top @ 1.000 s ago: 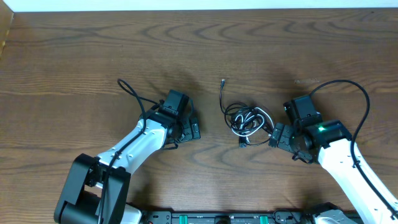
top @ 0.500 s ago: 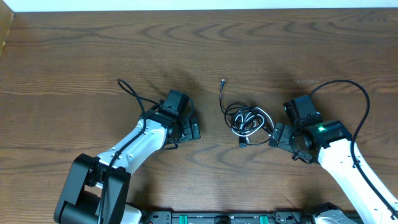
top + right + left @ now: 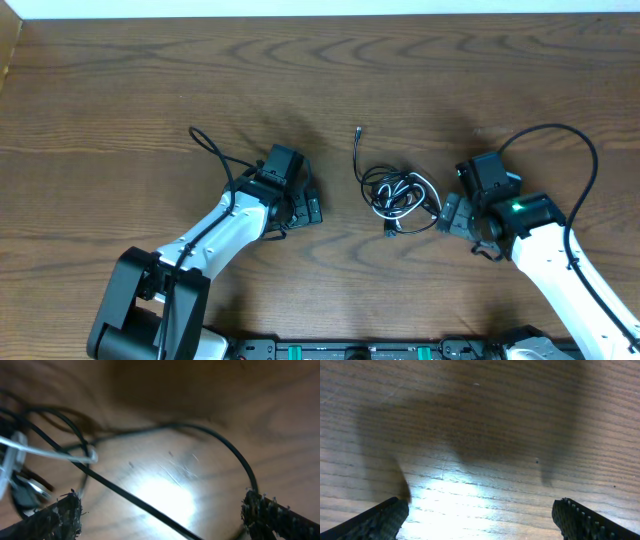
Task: Untangle cables
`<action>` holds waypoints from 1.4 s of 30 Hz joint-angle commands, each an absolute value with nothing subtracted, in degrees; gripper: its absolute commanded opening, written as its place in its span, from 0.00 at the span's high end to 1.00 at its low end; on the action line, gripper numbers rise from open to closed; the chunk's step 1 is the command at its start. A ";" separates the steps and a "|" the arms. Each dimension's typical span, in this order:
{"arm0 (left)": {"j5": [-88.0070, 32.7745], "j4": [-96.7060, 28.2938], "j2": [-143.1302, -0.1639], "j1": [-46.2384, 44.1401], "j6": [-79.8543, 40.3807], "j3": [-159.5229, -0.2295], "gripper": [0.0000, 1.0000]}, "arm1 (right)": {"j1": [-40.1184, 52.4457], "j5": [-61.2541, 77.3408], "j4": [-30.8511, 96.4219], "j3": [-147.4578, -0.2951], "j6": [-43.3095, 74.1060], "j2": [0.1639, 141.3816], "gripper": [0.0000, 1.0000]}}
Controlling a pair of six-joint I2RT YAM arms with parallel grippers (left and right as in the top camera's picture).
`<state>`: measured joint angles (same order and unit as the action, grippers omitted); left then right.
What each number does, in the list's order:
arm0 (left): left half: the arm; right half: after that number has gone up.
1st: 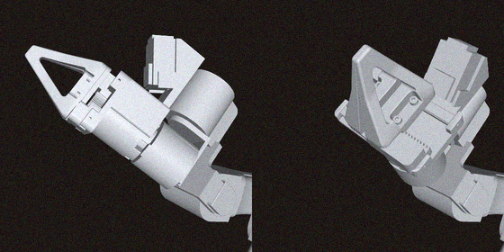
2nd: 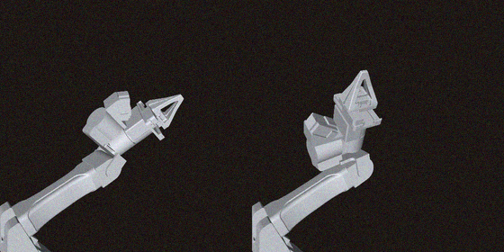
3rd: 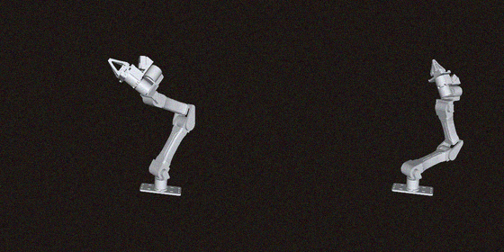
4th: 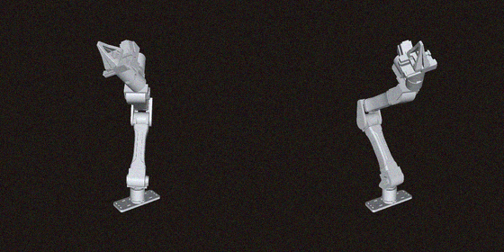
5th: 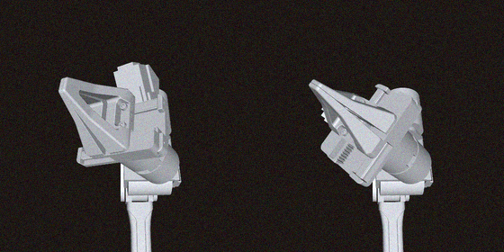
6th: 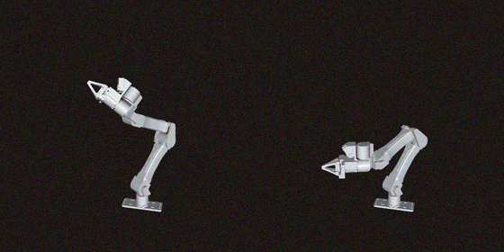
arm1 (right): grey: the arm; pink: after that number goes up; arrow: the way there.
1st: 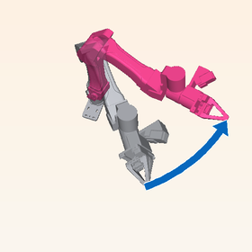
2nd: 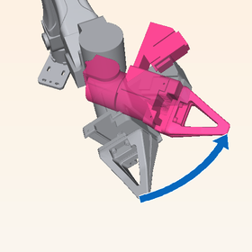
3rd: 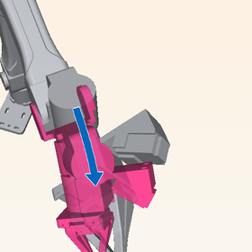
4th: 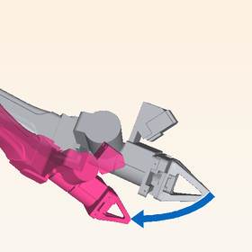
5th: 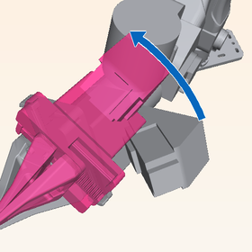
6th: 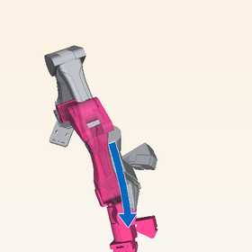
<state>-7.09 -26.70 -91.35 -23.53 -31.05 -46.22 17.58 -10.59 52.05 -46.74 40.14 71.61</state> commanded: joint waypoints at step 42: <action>-5.30 -25.87 -91.74 -23.59 -31.18 -44.71 0.03 | 7.18 12.34 61.08 -46.70 52.51 71.24 0.30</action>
<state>-6.04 -26.24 -91.35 -23.53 -31.11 -45.43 7.62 7.33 59.88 -46.74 50.15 71.61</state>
